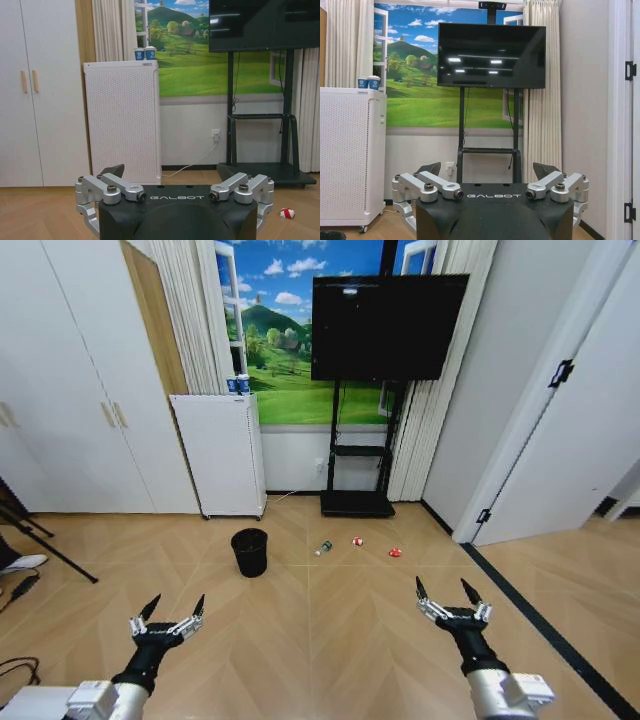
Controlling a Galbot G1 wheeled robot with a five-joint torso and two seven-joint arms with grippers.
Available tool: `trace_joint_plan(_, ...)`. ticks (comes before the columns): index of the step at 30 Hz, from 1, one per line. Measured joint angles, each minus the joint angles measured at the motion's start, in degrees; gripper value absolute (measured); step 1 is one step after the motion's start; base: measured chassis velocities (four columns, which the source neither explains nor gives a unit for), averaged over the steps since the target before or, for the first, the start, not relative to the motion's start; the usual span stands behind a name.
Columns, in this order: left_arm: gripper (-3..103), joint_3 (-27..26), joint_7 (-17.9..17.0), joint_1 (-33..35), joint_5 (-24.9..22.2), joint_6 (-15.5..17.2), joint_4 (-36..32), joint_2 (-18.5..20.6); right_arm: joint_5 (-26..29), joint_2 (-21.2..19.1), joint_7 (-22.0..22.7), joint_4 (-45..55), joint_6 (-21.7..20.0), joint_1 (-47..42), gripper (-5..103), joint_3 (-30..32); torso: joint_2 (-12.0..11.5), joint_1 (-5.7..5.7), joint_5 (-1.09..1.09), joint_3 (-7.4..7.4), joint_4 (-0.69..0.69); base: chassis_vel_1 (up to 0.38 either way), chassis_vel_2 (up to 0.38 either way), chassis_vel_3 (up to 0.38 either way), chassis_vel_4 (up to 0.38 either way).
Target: Pick up the trash bin and place the garbage on the floor into it.
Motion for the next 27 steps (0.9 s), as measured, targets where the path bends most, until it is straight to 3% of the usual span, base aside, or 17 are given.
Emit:
trace_joint_plan(17, 100, -0.2, 0.14, 0.71, 0.22, -0.14, -0.49, -0.32, 1.41, 0.09, -0.4, -0.83, -0.27, 0.08, 100, 0.0, 0.01, -0.02, 0.0, -0.01, 0.0, -0.014, 0.009, 0.011, -0.012)
trace_joint_plan(27, 100, -0.38, 0.19, 0.67, 0.27, -0.36, -0.31, -0.29, 1.34, 0.16, -0.43, -0.77, -0.31, 0.06, 100, -0.15, 0.0, -0.01, 0.0, 0.0, 0.01, -0.171, 0.178, 0.17, -0.16)
